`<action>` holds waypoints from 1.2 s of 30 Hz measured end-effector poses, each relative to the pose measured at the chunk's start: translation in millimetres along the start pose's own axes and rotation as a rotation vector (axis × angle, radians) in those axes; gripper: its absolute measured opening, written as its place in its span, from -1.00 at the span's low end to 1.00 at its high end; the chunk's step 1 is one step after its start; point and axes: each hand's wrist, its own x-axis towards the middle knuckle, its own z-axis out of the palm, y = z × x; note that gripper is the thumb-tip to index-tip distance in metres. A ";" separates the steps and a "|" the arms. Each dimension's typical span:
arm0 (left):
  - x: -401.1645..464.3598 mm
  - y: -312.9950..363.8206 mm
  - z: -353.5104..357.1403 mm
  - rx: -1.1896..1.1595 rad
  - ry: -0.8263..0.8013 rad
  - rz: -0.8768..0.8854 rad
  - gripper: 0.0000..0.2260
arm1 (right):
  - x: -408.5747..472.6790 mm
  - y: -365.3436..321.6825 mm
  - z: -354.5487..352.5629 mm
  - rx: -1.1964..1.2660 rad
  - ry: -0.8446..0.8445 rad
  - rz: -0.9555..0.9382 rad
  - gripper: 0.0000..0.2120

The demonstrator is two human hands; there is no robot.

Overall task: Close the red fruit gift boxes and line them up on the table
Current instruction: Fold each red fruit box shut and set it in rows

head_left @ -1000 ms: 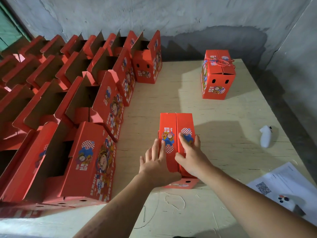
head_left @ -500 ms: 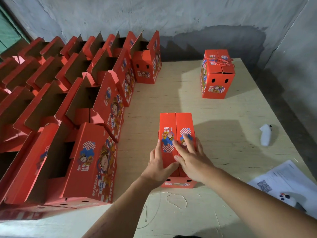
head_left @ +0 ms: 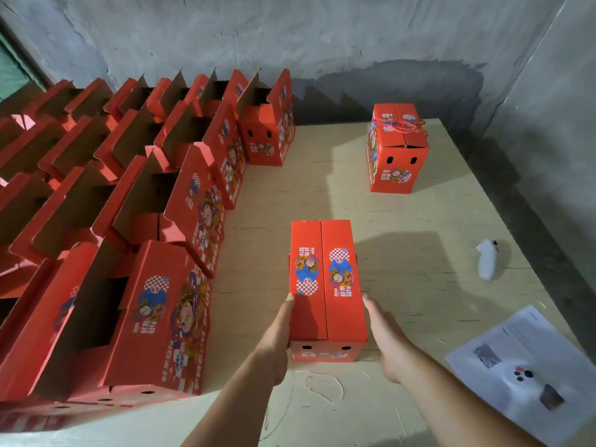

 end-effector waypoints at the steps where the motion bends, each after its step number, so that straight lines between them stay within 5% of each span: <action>1: 2.5 1.5 -1.8 -0.048 0.043 0.045 -0.51 | -4.5 0.3 -1.7 0.106 -0.151 0.125 -0.33; 4: 1.0 17.3 -0.6 -0.210 0.077 0.256 -0.68 | -1.6 -9.2 -3.3 0.262 -0.158 0.017 -0.73; 8: -13.4 44.8 18.0 -0.306 0.119 0.472 -0.67 | -3.4 -42.1 -5.0 0.462 -0.123 -0.276 -0.81; 11: -22.7 55.5 31.6 0.091 0.172 0.727 -0.85 | -8.1 -56.4 -3.4 0.381 -0.128 -0.454 -0.73; 14: -30.7 59.0 44.2 0.658 0.043 1.009 -0.88 | -16.0 -64.6 10.9 0.080 -0.152 -0.558 -0.67; 16: -34.1 60.3 50.7 0.941 -0.025 1.123 -0.81 | -14.3 -69.6 15.6 -0.244 0.075 -0.593 -0.61; 18: -36.1 57.8 54.4 1.052 -0.037 1.153 -0.74 | -6.3 -67.4 8.0 -0.472 0.328 -0.461 -0.36; 21: -36.3 53.8 52.5 1.111 -0.014 1.154 -0.67 | -1.4 -53.4 -0.1 -0.299 0.058 -0.186 -0.46; 26: -39.8 47.9 54.3 1.055 -0.026 1.060 -0.70 | 9.9 -28.0 -1.0 -0.223 0.277 -0.654 -0.65; 29: -44.5 46.2 60.7 0.946 -0.032 1.004 -0.72 | 2.2 -32.8 -0.3 0.039 0.142 -0.728 -0.64; 36: -66.2 70.0 73.6 0.892 -0.003 1.107 -0.51 | -57.3 -94.0 12.8 0.323 -0.464 -0.449 -0.38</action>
